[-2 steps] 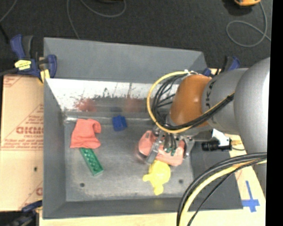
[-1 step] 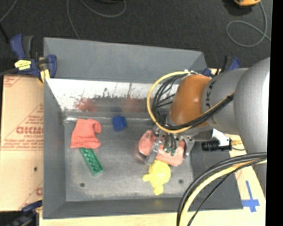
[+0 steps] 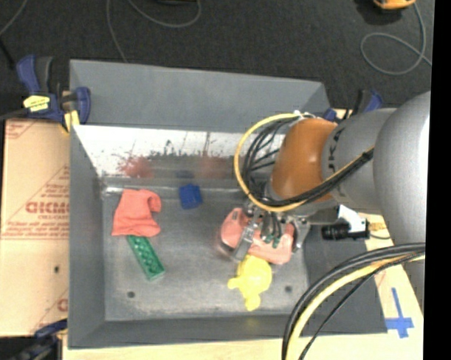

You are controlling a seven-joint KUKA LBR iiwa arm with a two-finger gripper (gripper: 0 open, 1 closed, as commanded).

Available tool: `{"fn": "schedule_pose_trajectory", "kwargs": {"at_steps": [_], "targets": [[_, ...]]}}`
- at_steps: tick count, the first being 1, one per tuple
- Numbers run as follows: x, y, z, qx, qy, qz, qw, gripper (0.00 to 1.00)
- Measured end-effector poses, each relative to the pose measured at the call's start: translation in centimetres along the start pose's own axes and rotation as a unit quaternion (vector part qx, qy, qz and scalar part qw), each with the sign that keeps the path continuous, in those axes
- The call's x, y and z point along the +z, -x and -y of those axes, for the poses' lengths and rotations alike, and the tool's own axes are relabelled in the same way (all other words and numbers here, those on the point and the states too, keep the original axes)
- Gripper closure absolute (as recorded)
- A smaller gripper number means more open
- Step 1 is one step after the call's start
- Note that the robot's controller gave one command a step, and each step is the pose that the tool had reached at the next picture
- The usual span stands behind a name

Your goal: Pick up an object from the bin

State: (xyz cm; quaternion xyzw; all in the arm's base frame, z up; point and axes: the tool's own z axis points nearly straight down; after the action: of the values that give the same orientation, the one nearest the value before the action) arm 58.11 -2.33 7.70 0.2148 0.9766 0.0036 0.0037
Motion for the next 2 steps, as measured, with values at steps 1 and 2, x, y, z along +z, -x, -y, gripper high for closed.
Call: {"fn": "schedule_pose_trajectory", "kwargs": {"at_steps": [1, 2], "targets": [[-0.5, 0.0, 0.1, 0.000, 0.000, 0.0015, 1.0000, 1.00], [-2.4, -0.1, 0.2, -0.001, -0.001, -0.0002, 1.0000, 1.00]]}}
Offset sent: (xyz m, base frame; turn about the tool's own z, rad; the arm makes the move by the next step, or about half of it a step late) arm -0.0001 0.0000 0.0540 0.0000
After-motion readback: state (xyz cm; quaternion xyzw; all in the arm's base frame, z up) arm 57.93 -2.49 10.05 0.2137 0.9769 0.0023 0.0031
